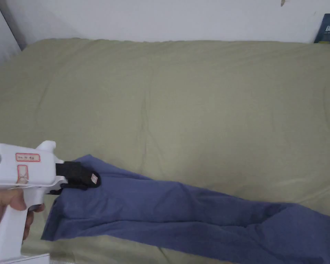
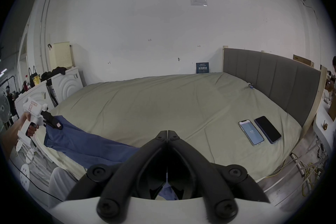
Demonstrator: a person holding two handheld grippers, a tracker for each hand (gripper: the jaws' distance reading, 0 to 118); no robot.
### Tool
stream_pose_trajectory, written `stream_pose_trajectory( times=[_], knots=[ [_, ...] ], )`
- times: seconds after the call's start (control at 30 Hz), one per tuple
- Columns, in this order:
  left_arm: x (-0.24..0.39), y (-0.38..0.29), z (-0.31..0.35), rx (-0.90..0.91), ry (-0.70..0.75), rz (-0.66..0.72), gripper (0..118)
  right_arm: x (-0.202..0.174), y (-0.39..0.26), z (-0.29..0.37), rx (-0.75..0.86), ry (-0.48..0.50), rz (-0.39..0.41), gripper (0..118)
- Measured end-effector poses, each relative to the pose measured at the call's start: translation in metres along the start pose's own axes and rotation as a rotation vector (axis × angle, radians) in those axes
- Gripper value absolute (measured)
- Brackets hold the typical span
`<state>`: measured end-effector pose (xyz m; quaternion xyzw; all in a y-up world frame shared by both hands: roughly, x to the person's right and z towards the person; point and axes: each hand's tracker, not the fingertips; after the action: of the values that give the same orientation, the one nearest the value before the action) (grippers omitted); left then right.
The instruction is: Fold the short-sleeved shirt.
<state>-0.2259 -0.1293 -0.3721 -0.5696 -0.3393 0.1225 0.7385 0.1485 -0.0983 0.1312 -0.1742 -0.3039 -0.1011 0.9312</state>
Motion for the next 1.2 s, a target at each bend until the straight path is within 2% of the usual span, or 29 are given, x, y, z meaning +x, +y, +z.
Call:
stream_pose_trajectory(
  times=[0.07,0.2,0.3,0.43,0.53,0.57,0.63,0.67,0.7,0.77,0.87,0.93,0.97,1.0,1.03,1.07,1.1,1.17,1.2],
  knots=[
    [0.068,-0.032,0.001,-0.002,0.108,-0.116,3,0.003,-0.002,-0.001,-0.008,0.008,-0.014,1],
    [0.132,-0.052,-0.022,-0.025,0.264,-0.251,3,0.010,-0.005,0.002,-0.015,0.018,-0.038,1],
    [0.179,-0.072,-0.046,-0.055,0.273,-0.291,3,0.016,-0.007,0.004,-0.016,0.016,-0.042,1],
    [0.222,-0.091,-0.096,-0.086,0.321,-0.414,3,0.024,-0.009,0.007,-0.024,0.009,-0.060,1],
    [0.240,-0.107,-0.143,-0.108,0.330,-0.412,7,0.032,-0.011,0.008,-0.026,0.009,-0.084,1],
    [0.240,-0.110,-0.159,-0.103,0.343,-0.416,26,0.033,-0.011,0.009,-0.027,0.006,-0.089,1],
    [0.246,-0.119,-0.185,-0.100,0.348,-0.477,108,0.037,-0.011,0.009,-0.034,0.000,-0.095,1],
    [0.247,-0.120,-0.195,-0.097,0.368,-0.498,116,0.039,-0.011,0.010,-0.039,-0.002,-0.097,1],
    [0.250,-0.127,-0.197,-0.098,0.364,-0.525,112,0.040,-0.011,0.011,-0.043,-0.002,-0.099,1],
    [0.253,-0.130,-0.200,-0.060,0.355,-0.514,112,0.041,-0.012,0.012,-0.053,-0.004,-0.095,1],
    [0.243,-0.116,-0.168,-0.091,0.276,-0.476,110,0.042,-0.015,0.011,-0.068,-0.006,-0.092,1],
    [0.229,-0.110,-0.145,-0.076,0.259,-0.455,103,0.041,-0.017,0.007,-0.080,0.000,-0.097,1],
    [0.219,-0.108,-0.135,-0.048,0.241,-0.426,79,0.040,-0.019,0.005,-0.086,0.005,-0.099,1],
    [0.208,-0.107,-0.124,-0.025,0.220,-0.404,35,0.039,-0.020,0.004,-0.091,0.012,-0.102,1],
    [0.198,-0.105,-0.113,-0.014,0.195,-0.399,0,0.038,-0.021,0.003,-0.095,0.018,-0.107,1],
    [0.187,-0.104,-0.108,-0.036,0.200,-0.403,0,0.036,-0.022,0.001,-0.100,0.027,-0.111,1],
    [0.181,-0.108,-0.110,0.028,0.168,-0.352,0,0.035,-0.023,0.000,-0.104,0.031,-0.112,1],
    [0.165,-0.110,-0.113,-0.052,0.179,-0.387,0,0.032,-0.025,-0.003,-0.114,0.041,-0.112,1],
    [0.159,-0.111,-0.116,-0.053,0.129,-0.346,0,0.030,-0.026,-0.004,-0.119,0.045,-0.110,1]
  ],
)
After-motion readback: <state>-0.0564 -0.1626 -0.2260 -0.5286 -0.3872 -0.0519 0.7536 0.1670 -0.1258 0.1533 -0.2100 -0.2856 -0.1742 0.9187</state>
